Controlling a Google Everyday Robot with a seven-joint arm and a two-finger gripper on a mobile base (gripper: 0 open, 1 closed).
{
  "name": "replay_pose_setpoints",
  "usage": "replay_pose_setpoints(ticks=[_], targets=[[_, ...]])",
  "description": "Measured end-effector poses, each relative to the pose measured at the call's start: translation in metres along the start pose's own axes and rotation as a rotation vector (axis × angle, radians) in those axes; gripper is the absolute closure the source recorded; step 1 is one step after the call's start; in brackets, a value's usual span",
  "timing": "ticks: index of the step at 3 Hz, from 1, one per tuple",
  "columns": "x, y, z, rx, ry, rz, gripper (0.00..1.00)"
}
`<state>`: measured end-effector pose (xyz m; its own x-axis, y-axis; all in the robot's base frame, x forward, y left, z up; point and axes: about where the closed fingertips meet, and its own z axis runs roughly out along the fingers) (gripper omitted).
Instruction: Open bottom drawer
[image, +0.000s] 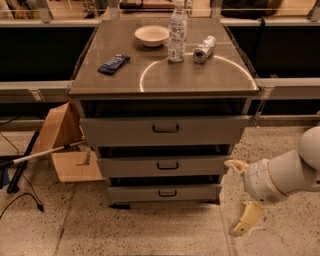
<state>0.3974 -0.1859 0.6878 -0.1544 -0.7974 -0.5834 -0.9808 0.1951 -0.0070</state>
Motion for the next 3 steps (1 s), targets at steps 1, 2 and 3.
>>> replay_pose_setpoints(ticks=[1, 2, 3], targets=[[0.018, 0.002, 0.031, -0.027, 0.008, 0.005, 0.00], [0.036, 0.002, 0.059, -0.051, 0.009, 0.025, 0.00], [0.053, 0.005, 0.085, -0.078, 0.010, 0.050, 0.00]])
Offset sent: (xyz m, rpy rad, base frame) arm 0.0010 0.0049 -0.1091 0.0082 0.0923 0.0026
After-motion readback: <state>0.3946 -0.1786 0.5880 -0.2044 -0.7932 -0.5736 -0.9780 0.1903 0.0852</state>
